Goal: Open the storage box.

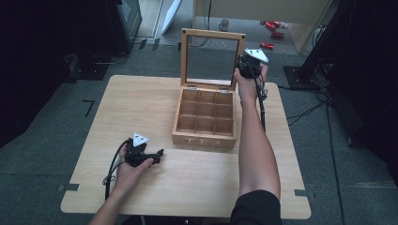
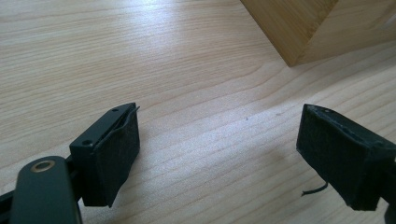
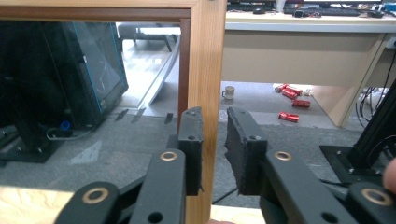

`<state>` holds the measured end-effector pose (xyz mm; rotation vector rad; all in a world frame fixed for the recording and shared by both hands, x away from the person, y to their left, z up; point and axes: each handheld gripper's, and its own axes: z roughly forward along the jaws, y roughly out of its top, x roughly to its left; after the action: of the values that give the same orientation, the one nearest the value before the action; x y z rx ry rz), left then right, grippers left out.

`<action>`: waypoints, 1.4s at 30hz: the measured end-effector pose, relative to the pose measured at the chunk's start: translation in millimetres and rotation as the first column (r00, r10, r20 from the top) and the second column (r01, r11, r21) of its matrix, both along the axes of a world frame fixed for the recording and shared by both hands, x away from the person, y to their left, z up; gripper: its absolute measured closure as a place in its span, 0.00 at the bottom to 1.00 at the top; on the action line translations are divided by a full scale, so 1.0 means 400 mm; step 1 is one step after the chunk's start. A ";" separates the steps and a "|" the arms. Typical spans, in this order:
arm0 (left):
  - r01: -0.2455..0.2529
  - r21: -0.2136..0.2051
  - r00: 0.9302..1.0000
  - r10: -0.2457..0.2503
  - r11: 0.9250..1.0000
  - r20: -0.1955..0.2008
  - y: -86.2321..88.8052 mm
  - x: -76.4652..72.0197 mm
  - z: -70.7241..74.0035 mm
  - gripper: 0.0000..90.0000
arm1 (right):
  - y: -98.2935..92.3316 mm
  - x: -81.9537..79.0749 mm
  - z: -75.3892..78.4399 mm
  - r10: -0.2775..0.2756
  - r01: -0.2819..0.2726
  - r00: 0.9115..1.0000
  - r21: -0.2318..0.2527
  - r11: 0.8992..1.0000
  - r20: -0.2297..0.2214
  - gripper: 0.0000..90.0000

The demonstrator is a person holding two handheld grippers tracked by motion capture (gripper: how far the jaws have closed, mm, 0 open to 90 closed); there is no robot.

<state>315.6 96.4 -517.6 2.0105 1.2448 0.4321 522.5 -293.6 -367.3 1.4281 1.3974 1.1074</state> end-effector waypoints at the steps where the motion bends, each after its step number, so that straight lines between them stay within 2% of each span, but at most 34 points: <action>1: 0.000 0.000 1.000 0.000 1.000 0.000 0.000 0.000 0.000 0.15 | 0.000 -0.006 -0.001 0.002 -0.002 1.000 -0.011 1.000 -0.003 0.82; 4: 0.001 0.004 1.000 -0.001 1.000 0.000 -0.001 0.000 0.000 0.15 | -0.001 -0.033 -0.009 0.026 -0.026 1.000 -0.034 0.999 -0.011 0.74; 6: 0.003 0.008 1.000 -0.003 1.000 0.000 -0.001 0.000 0.000 0.15 | -0.004 -0.055 -0.017 0.043 -0.043 0.999 -0.042 0.998 -0.018 0.65; 10: 0.002 0.012 1.000 -0.002 1.000 0.002 -0.001 0.000 0.000 0.15 | -0.017 -0.099 -0.032 0.079 -0.081 0.995 -0.023 0.996 -0.057 0.48; 15: 0.001 0.015 1.000 -0.001 1.000 0.004 -0.003 0.000 0.000 0.15 | -0.040 -0.159 -0.041 0.089 -0.088 0.993 0.014 0.996 -0.077 0.30; 20: 0.001 0.018 1.000 -0.001 1.000 0.004 -0.004 -0.001 0.000 0.15 | -0.056 -0.213 -0.056 0.116 -0.114 0.988 0.019 0.993 -0.105 0.18; 27: 0.000 0.016 1.000 0.000 1.000 0.003 -0.003 -0.001 0.000 0.16 | -0.059 -0.285 -0.088 0.158 -0.161 0.979 -0.014 0.987 -0.128 0.14; 29: 0.000 0.018 1.000 0.000 1.000 0.003 -0.004 -0.001 0.000 0.16 | -0.059 -0.310 -0.098 0.177 -0.180 0.974 -0.008 0.984 -0.140 0.13; 32: 0.001 0.019 1.000 -0.001 1.000 0.004 -0.003 -0.001 0.000 0.16 | -0.064 -0.346 -0.112 0.193 -0.194 0.971 0.004 0.981 -0.138 0.12; 36: -0.001 0.017 1.000 0.001 1.000 0.004 -0.004 -0.001 0.000 0.16 | -0.071 -0.389 -0.134 0.208 -0.210 0.965 0.004 0.978 -0.158 0.11; 42: 0.001 0.021 1.000 -0.001 1.000 0.003 -0.004 -0.002 0.000 0.16 | -0.094 -0.467 -0.183 0.226 -0.229 0.956 0.005 0.973 -0.185 0.09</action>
<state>315.0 94.7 -517.6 2.0268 1.2424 0.4496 335.6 -331.2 -440.6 1.4124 1.7351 1.1246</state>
